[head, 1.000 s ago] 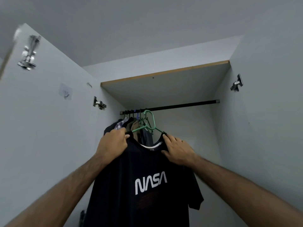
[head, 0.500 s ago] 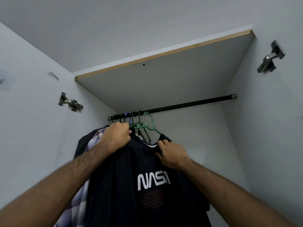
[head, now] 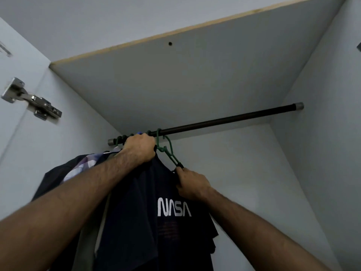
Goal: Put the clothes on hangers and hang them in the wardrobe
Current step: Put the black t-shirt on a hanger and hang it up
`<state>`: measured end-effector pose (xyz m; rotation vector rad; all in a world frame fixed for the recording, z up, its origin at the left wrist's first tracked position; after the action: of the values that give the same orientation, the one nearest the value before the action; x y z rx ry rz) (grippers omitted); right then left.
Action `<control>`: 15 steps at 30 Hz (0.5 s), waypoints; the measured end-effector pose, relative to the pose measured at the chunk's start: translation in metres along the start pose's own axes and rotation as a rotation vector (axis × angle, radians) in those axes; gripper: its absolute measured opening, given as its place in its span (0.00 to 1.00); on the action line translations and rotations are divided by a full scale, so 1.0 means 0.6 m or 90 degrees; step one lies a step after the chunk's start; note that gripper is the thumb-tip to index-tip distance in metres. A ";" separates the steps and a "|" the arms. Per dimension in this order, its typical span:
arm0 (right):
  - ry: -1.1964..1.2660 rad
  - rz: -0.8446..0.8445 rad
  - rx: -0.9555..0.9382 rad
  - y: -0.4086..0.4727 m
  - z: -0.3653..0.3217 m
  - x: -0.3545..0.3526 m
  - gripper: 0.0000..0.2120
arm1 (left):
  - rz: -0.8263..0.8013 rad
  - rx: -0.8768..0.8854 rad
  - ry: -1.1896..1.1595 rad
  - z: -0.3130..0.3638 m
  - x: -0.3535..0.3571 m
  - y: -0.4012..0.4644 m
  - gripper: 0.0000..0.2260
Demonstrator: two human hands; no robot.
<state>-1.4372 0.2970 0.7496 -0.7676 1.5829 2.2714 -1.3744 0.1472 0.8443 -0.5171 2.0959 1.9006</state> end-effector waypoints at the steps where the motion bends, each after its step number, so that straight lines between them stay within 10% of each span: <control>1: 0.011 0.010 0.006 0.013 0.003 0.007 0.19 | 0.009 -0.003 0.002 0.002 0.007 0.010 0.06; 15: 0.067 0.004 -0.032 0.063 0.014 0.036 0.22 | 0.029 -0.030 0.053 -0.001 0.004 -0.004 0.07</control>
<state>-1.4763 0.2890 0.7692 -0.9109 1.5803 2.3192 -1.3756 0.1461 0.8414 -0.5718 2.1367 1.9901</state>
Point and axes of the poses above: each hand's wrist, its own y-axis towards the middle knuckle, its own x-axis out of the palm, z = x × y, the point moved 6 cm from there along y, towards the middle knuckle, and after that the axes turned 12 degrees about -x, right-handed, at the moved point
